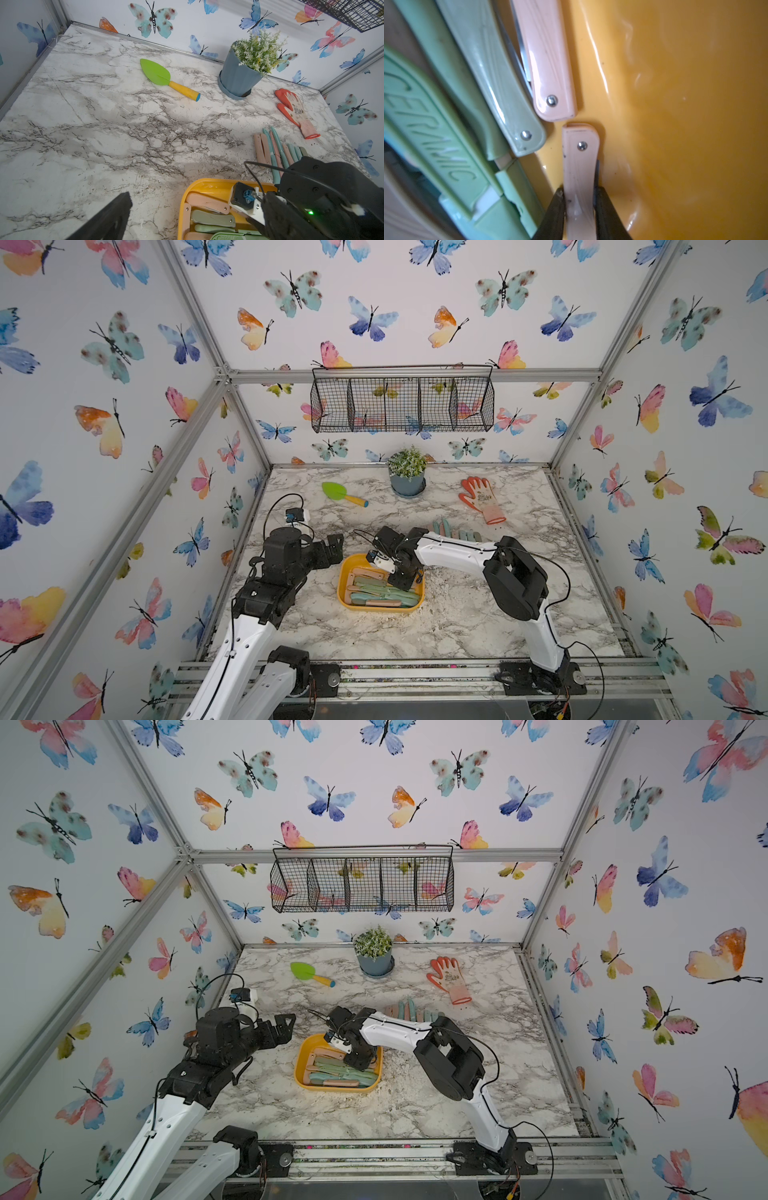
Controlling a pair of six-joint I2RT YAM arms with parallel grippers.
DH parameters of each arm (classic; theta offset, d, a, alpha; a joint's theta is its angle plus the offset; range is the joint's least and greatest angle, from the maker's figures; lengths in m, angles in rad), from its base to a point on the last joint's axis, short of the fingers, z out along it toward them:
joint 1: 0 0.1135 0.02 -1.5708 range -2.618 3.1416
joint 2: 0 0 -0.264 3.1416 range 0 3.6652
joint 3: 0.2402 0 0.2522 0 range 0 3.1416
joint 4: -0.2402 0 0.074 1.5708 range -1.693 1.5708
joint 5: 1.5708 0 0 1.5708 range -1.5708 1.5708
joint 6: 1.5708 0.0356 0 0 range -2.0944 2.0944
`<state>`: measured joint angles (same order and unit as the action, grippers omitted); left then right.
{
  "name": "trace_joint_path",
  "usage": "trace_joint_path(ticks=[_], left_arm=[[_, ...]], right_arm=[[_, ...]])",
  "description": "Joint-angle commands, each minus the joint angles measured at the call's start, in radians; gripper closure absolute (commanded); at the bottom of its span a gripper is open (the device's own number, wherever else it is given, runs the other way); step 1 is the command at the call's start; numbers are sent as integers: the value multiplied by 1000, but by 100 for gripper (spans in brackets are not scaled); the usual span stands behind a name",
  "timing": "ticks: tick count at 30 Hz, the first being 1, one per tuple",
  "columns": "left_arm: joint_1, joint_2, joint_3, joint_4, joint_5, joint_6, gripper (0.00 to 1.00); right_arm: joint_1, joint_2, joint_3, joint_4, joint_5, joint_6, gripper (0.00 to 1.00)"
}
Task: Take the fruit knife out of the storage box
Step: Pick up the fruit knife from the storage box.
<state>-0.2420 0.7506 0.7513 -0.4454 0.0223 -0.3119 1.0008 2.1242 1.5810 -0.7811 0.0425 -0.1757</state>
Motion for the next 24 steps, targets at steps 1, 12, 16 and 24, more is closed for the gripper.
trace_joint_path(ticks=[1, 12, 16, 24], left_arm=[[6, -15, 10, 5, -10, 7, 2], [6, -15, 10, 5, -10, 7, 2], [6, -14, 10, 6, -9, 7, 1], [6, -17, 10, 7, -8, 7, 2]], right_arm=[[4, -31, 23, -7, 19, 13, 75], [4, -83, 48, -7, 20, 24, 74], [4, -95, 53, 0, 17, 34, 73], [3, -122, 57, 14, 47, 57, 74]])
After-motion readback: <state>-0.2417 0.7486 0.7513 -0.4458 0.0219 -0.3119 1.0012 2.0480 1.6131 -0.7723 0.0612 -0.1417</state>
